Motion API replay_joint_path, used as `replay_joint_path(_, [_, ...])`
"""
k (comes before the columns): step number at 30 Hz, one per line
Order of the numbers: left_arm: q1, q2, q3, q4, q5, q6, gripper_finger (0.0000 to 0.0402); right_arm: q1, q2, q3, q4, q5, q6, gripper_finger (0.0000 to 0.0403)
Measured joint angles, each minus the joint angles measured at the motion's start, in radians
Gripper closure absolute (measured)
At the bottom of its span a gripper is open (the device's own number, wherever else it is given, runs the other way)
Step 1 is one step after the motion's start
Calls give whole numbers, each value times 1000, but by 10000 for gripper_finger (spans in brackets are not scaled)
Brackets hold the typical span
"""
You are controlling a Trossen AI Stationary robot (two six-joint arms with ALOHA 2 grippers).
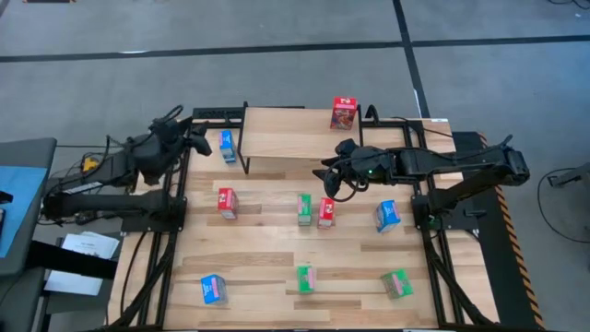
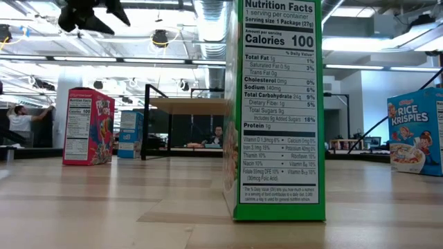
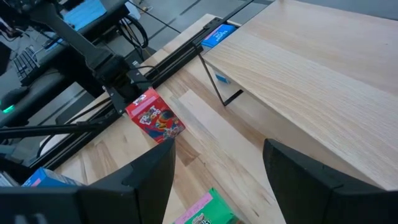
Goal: Stack cereal on shelf
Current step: Put the top blue cereal box on the shelf
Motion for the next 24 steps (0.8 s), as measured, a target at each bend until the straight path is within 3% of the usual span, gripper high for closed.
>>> replay_joint_path(8, [256, 127, 22, -193, 252, -146, 139, 19, 0, 0, 0, 0, 0, 137])
replay_joint_path(13, [343, 210, 22, -213, 376, -176, 139, 35, 0, 0, 0, 0, 0, 137])
replay_joint_path(24, [358, 345, 22, -217, 401, -243, 139, 69, 0, 0, 0, -1, 0, 137])
